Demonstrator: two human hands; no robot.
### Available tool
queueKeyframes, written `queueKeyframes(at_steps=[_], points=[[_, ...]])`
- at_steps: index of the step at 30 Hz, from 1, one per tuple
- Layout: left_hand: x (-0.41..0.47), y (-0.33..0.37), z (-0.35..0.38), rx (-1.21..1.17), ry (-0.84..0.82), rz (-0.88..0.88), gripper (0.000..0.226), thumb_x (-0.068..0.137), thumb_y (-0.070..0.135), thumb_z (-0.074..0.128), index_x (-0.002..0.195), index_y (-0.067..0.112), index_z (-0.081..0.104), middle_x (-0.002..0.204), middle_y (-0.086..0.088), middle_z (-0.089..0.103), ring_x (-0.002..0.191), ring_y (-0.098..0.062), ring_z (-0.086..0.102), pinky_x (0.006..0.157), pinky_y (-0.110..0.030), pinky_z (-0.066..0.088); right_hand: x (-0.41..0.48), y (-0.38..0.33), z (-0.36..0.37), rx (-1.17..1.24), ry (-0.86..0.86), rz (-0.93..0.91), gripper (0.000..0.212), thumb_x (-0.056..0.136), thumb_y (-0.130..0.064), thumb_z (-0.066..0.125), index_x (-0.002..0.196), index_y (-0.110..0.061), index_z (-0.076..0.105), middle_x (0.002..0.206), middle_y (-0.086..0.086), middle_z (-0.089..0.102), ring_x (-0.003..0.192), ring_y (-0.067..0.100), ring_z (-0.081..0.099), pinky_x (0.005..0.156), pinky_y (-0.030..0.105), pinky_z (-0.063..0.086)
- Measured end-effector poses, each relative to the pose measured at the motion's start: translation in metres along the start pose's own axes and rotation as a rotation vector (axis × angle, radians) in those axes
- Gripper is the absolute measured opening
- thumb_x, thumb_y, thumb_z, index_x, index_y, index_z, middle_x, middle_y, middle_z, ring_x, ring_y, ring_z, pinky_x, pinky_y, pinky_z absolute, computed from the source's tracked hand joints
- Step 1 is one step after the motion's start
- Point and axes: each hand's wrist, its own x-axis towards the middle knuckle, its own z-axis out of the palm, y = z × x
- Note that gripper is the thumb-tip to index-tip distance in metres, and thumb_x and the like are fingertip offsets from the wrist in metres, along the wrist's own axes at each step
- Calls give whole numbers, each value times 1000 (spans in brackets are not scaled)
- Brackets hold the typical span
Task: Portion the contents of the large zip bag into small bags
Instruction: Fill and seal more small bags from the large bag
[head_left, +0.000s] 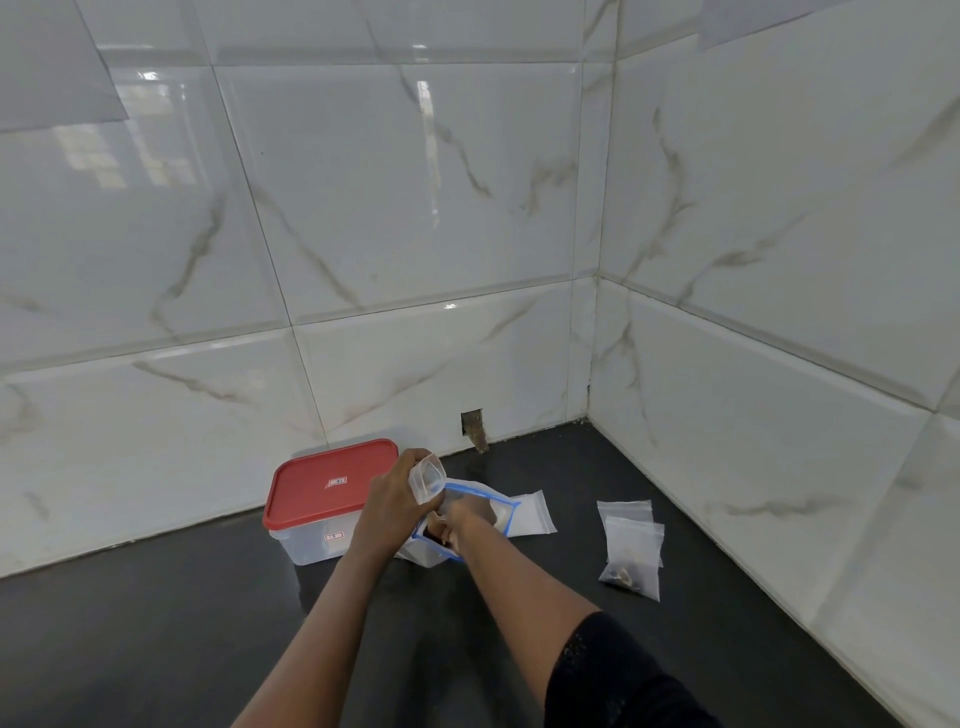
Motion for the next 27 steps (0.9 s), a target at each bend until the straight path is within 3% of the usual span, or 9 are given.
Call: queueKeyframes(at_steps=[3,6,9,11,16,19,23,25,27], points=[[1,3,0,15,30,-9,41,77,16,73,113,4,56,101,-10,64,79,-12,51,64,-6,32,-3,-1,4,89,4,-23,32,101,-10,35,129,-2,47,113,15,57,67,18,52,54,26,48],[1,4,2,9,56,-6,40,76,12,74,112,3,57,99,-11,64,79,-17,53,60,-6,32,-10,-5,1,185,-28,-55,39,103,-9,27,140,1,35,137,18,48,95,20,60,80,26,51],[0,5,5,-7,63,-27,41,75,11,74,111,3,57,98,-10,64,78,-16,52,59,-5,33,-15,-8,-5,68,31,-14,39,102,-7,28,140,-3,35,138,22,45,124,35,49,99,39,44],[0,6,10,-16,62,-52,41,76,12,74,112,5,56,100,-10,64,79,-15,51,64,-13,34,-18,-9,-7,6,2,-17,38,101,-5,32,138,-3,39,134,23,48,121,37,51,96,41,46],[0,10,15,-53,60,-111,38,78,12,71,112,7,55,101,-10,64,82,-20,56,69,-23,37,-34,-6,-17,-196,29,-182,37,101,-9,37,135,1,44,133,16,54,121,26,56,90,25,49],[0,12,16,-49,50,-101,38,78,12,70,112,6,54,101,-10,64,79,-17,53,68,-21,37,-37,-14,-24,-310,85,-142,29,98,-5,41,126,-2,50,115,16,59,111,28,62,86,30,54],[-1,13,20,-44,46,-101,36,79,14,70,111,7,55,102,-10,64,79,-15,51,67,-19,35,-34,-18,-38,-448,140,-227,35,94,-2,47,128,-1,48,127,16,53,109,29,62,87,34,56],[-2,12,21,-25,57,-98,36,80,16,70,111,6,55,102,-10,65,78,-16,53,66,-20,38,-32,-21,-50,-451,130,-256,31,94,0,44,125,0,49,124,18,54,100,29,65,75,34,60],[-3,9,23,-5,57,-122,39,79,21,70,113,9,54,103,-10,65,80,-19,58,66,-24,44,-35,-26,-67,-392,93,-246,29,94,4,41,122,3,49,120,20,54,83,26,65,52,27,58]])
